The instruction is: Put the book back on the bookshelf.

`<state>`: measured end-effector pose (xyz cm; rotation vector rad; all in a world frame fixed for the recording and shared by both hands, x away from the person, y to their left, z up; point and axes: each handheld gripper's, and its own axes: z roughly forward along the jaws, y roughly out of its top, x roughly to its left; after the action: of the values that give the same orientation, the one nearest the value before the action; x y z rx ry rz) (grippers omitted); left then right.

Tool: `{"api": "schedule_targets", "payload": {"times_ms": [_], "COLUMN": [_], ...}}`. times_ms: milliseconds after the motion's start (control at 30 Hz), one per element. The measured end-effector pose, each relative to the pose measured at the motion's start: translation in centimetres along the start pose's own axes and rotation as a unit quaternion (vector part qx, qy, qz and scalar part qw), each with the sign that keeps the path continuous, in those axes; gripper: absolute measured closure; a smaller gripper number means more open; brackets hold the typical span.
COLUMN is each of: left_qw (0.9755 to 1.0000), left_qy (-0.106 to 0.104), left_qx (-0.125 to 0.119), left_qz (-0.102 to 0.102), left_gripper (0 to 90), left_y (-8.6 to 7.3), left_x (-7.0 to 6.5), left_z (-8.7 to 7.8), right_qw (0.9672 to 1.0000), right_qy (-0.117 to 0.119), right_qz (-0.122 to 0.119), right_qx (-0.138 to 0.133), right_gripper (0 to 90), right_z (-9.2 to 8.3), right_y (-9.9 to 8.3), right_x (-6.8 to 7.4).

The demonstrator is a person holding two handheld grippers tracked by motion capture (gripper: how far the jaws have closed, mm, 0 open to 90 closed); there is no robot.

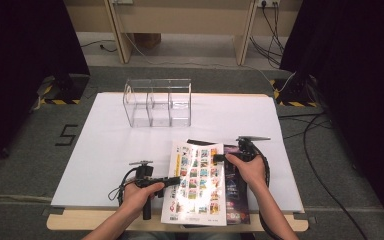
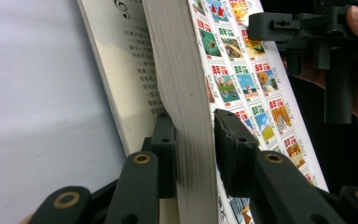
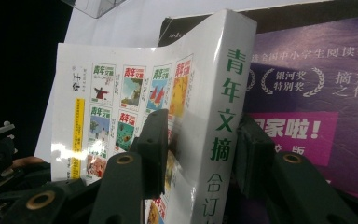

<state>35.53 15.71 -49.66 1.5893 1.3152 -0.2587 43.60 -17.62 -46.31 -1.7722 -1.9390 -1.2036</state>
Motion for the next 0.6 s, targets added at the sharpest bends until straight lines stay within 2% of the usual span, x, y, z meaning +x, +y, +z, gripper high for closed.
{"api": "schedule_targets", "payload": {"times_ms": [100,133,167,233,300,333,433,500,533,600], "left_qw": [1.0000,1.0000,1.0000,0.9999,0.9999,0.9999,0.9987,0.9980,0.9980,0.9964], "left_qy": [0.001,0.003,0.004,-0.001,0.000,0.004,0.038,0.044,0.044,0.054], "left_qx": [0.001,0.004,0.007,0.010,0.012,0.013,0.002,-0.015,-0.015,-0.037], "left_qz": [0.001,0.002,0.001,-0.005,-0.005,0.000,0.033,0.043,0.043,0.054], "left_gripper": [69.4,69.0,68.3,66.5,63.0,60.0,50.5,47.4,44.9,42.7], "left_y": [0.1,0.1,0.2,0.3,0.3,0.4,0.1,-0.1,-0.1,-0.2], "left_x": [0.0,0.0,0.1,0.3,0.4,0.5,0.6,0.8,0.8,1.0], "left_z": [0.0,-0.1,-0.1,-0.3,-0.3,-0.7,-1.6,-2.7,-2.7,-4.1], "right_qw": [1.0000,1.0000,0.9999,0.9990,0.9989,0.9991,0.9981,0.9968,0.9968,0.9953], "right_qy": [-0.001,0.002,0.010,0.040,0.044,0.042,0.052,0.064,0.064,0.066], "right_qz": [-0.002,0.003,0.006,0.018,0.015,0.001,-0.022,-0.032,-0.032,-0.053], "right_qx": [0.000,0.000,-0.002,-0.004,-0.004,-0.012,-0.025,-0.034,-0.034,-0.047], "right_gripper": [62.3,65.8,69.2,72.9,73.2,73.7,74.0,74.1,74.1,74.1], "right_z": [0.0,0.0,-0.2,-0.7,-1.0,-1.3,-1.8,-2.1,-2.1,-2.5], "right_y": [0.0,0.1,0.1,0.3,0.4,0.4,0.5,0.5,0.5,0.5], "right_x": [0.1,0.2,0.3,0.6,1.0,2.1,3.7,4.8,4.8,6.5]}}
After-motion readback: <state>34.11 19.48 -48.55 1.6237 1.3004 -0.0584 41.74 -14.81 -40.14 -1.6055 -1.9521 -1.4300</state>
